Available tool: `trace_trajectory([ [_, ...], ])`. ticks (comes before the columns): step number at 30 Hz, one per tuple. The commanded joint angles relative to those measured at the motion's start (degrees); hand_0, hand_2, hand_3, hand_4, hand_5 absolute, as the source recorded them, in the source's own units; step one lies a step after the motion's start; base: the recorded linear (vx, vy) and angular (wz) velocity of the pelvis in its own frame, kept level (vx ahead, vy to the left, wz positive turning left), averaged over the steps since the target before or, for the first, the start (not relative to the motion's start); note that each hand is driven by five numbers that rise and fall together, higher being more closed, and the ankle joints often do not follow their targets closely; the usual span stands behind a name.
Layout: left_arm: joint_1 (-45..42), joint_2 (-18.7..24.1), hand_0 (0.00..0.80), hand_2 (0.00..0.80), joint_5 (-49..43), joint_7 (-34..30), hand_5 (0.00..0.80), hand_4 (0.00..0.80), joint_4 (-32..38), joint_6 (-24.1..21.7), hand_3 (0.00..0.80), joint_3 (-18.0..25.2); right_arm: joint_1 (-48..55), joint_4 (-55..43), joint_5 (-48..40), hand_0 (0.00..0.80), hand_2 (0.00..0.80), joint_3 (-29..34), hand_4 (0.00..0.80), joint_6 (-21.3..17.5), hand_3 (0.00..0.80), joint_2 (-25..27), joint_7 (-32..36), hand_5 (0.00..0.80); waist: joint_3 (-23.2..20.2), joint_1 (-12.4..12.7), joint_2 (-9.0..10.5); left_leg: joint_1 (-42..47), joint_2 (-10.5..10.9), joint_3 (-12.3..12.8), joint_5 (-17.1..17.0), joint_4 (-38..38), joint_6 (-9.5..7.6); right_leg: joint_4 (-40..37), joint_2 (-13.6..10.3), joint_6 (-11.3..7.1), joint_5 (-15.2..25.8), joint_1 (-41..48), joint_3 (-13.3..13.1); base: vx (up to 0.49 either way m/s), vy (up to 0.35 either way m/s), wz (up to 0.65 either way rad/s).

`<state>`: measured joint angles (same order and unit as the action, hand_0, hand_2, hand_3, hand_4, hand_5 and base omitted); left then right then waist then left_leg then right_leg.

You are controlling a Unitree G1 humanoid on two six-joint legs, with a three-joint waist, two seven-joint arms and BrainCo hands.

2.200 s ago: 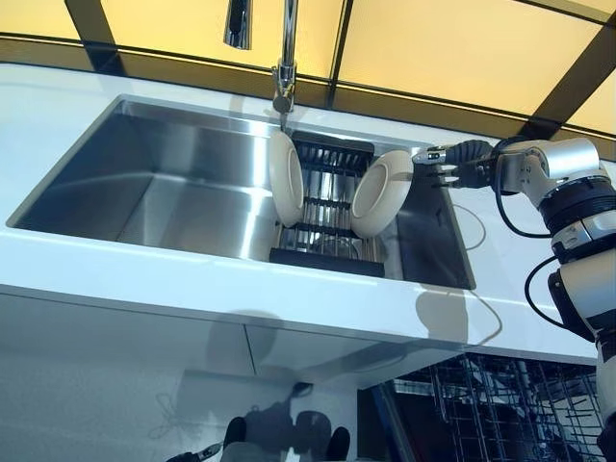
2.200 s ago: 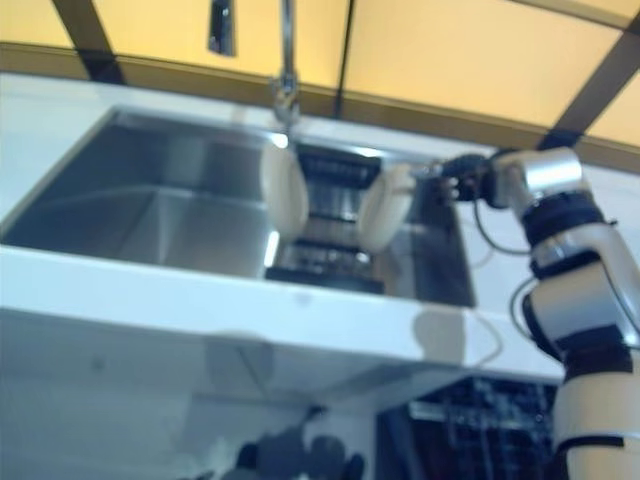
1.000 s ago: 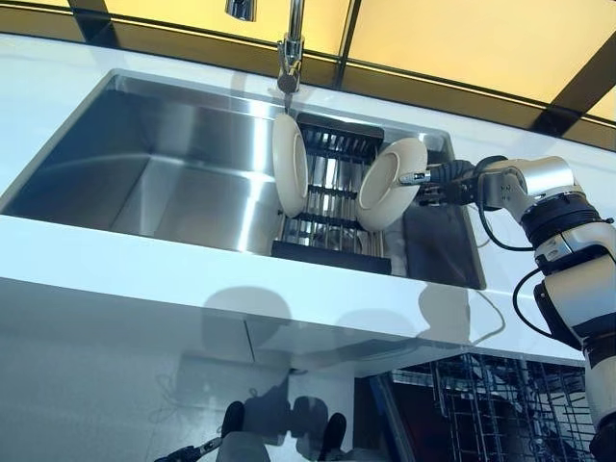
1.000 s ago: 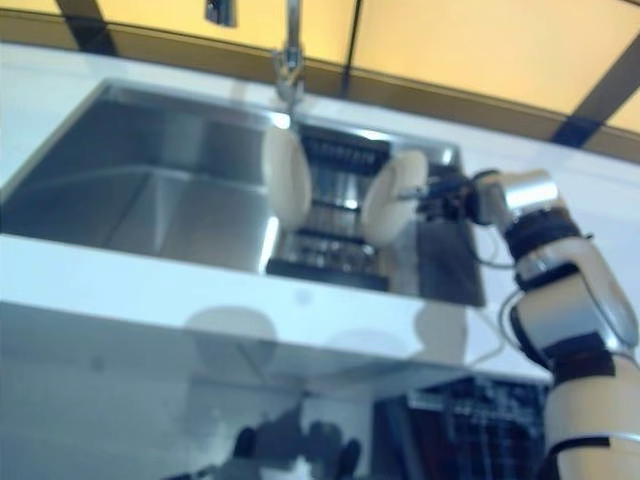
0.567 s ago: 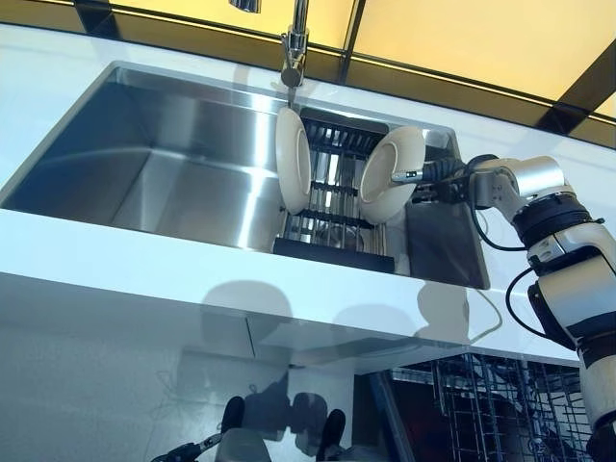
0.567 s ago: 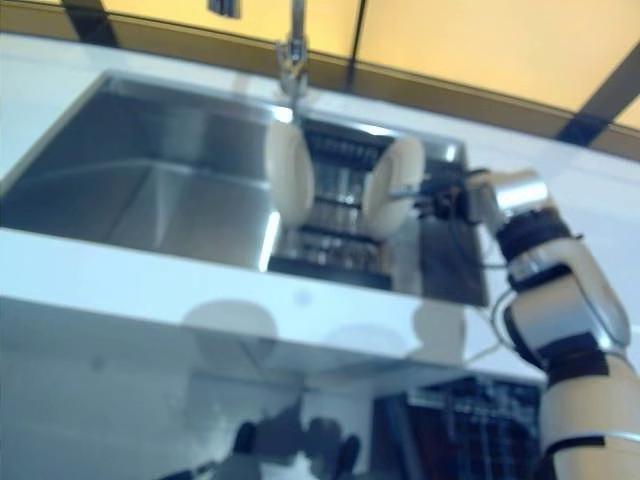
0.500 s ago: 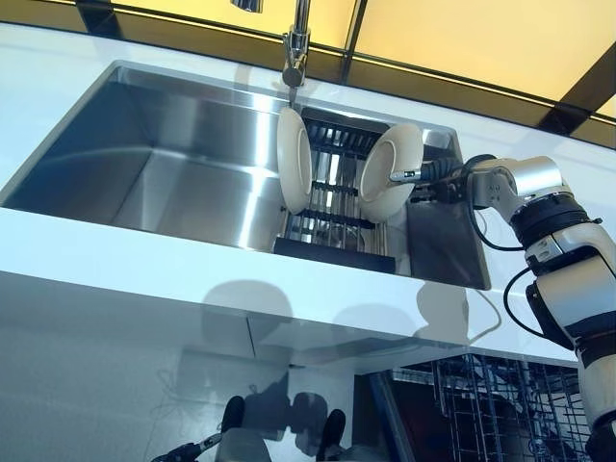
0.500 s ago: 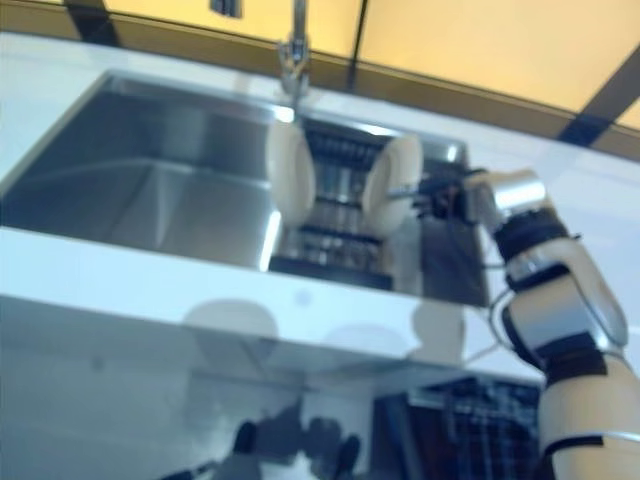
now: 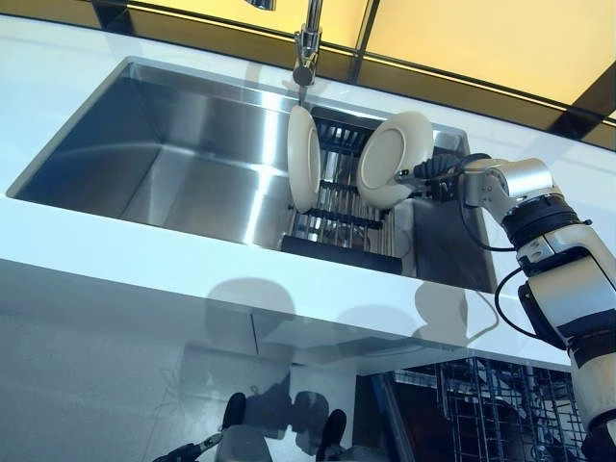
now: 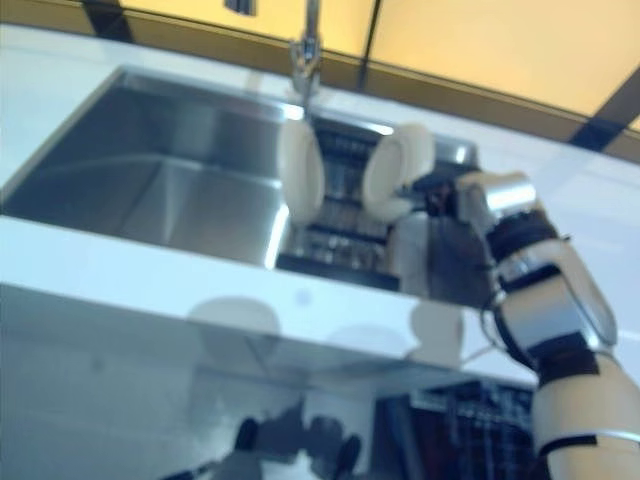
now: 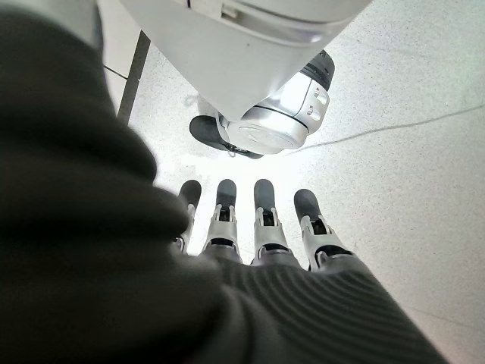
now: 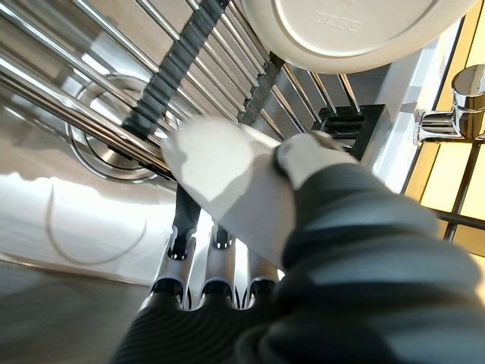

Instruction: Take plates into dishwasher

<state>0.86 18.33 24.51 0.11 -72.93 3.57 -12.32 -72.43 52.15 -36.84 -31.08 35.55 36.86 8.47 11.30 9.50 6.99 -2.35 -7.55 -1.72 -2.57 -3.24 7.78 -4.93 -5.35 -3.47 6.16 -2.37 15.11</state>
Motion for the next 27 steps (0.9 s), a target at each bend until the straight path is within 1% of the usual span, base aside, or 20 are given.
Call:
trace_trajectory([
  [1,1.5,0.7,0.000,0.000,1.1,0.8,0.000,0.000,-1.7,-0.6,0.000,-3.2,-5.3,1.4,2.2,0.800,0.800,-1.8,0.800,-2.3,0.800,2.3,-1.6,0.800,0.8,1.5,2.65,-1.2,1.7,0.3,-1.7,-1.8,-1.88,-0.1,-4.3,-4.28,0.1,2.0,-0.8,0.000,0.000,0.00],
  [6,1.6,0.5,0.000,0.000,0.5,0.9,0.000,0.000,-1.7,-0.8,0.000,-3.6,-7.3,2.3,2.1,0.800,0.800,-2.5,0.800,-2.9,0.800,2.6,-3.8,0.800,0.3,1.4,2.66,-0.8,1.7,0.4,-1.5,-1.8,-1.90,-0.1,-4.3,-4.31,0.0,2.3,-0.9,0.000,0.000,0.00],
  [11,1.6,0.5,0.000,0.000,0.0,1.0,0.000,0.000,-1.7,-0.7,0.000,-4.0,-8.7,2.7,1.6,0.800,0.800,-3.1,0.800,-4.2,0.800,2.8,-5.5,0.800,-0.2,1.3,2.77,-0.3,1.6,0.6,-1.4,-1.8,-1.92,-0.1,-4.2,-4.30,-0.1,2.6,-1.2,0.000,0.000,0.00],
  [18,1.0,0.6,0.000,0.000,-0.8,1.0,0.000,0.000,-1.7,-0.8,0.000,-4.3,-10.4,2.9,0.5,0.800,0.800,-3.8,0.800,-6.7,0.800,4.5,-7.2,0.800,-1.9,0.6,2.96,1.1,1.5,1.4,-0.9,-1.8,-1.85,-0.1,-4.0,-4.32,-0.4,3.6,-1.6,0.000,0.000,0.00],
  [27,0.6,0.5,0.000,0.000,-2.2,1.2,0.000,0.000,-2.0,-0.6,0.000,-3.9,-12.2,2.8,-1.4,0.800,0.800,-4.7,0.800,-8.3,0.800,6.4,-8.5,0.800,-4.7,-0.4,2.89,3.2,1.7,2.1,-0.3,-1.8,-1.89,-0.1,-4.0,-4.39,-0.7,5.0,-2.5,0.013,-0.007,-0.06],
])
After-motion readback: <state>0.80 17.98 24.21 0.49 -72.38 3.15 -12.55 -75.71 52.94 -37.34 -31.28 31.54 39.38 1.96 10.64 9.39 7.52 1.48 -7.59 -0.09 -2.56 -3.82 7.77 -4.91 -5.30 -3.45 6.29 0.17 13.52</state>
